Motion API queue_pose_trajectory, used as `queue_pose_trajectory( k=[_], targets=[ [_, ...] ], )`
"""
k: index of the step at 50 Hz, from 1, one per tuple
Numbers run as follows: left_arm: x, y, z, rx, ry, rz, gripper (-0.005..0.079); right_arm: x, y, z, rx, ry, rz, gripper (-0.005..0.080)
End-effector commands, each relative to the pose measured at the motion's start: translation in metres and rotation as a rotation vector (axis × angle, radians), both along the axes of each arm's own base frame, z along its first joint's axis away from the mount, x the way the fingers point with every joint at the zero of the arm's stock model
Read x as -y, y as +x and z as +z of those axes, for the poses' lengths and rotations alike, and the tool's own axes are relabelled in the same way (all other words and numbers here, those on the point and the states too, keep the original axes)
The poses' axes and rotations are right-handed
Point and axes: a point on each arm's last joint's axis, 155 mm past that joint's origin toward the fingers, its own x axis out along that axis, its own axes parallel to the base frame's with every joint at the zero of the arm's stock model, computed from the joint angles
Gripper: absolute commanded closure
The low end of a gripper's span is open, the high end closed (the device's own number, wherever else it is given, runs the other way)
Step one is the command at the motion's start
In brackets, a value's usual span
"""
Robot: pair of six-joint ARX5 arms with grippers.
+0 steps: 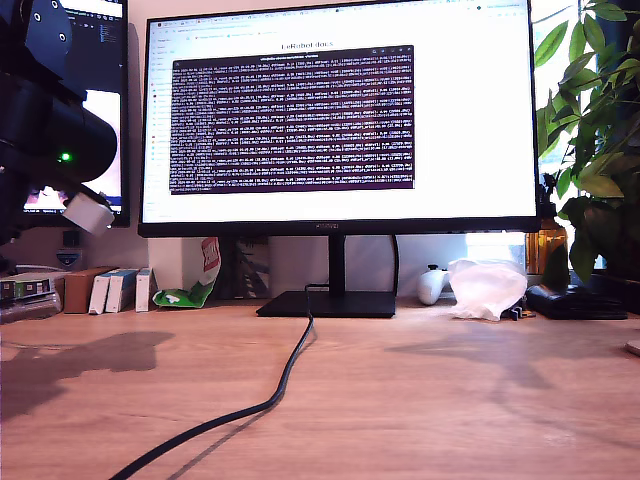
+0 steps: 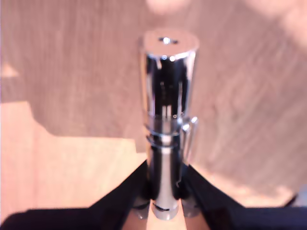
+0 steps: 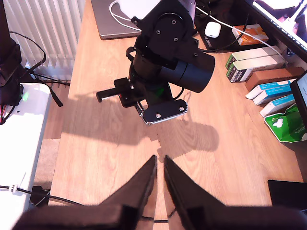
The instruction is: Pick the metallic laser pointer with your right arm, pass it to your left arm, then place it down to the left side of the table
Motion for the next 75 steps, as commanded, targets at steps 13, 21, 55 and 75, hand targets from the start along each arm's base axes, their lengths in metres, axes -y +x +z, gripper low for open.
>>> queue_pose_trajectory(
  k=[13,21,55,75],
  targets=[
    [-0.004,-0.014,0.001,-0.069,0.009,-0.008,0.0766,-0.004,-0.005,-0.007,-0.029,0.003,0.029,0.0762],
    [-0.004,-0.005,0.000,-0.028,0.011,-0.010,0.0766,-0.004,-0.005,-0.007,-0.030,0.003,0.029,0.0762],
    [-0.002,0.015,-0.003,0.053,0.011,-0.013,0.0536,-0.004,-0.005,-0.008,-0.033,0.000,0.028,0.0763],
    [0.031,0.065,0.025,0.296,-0.151,0.161,0.0762,0.023,0.049,-0.002,-0.084,0.027,-0.273,0.0763]
  ],
)
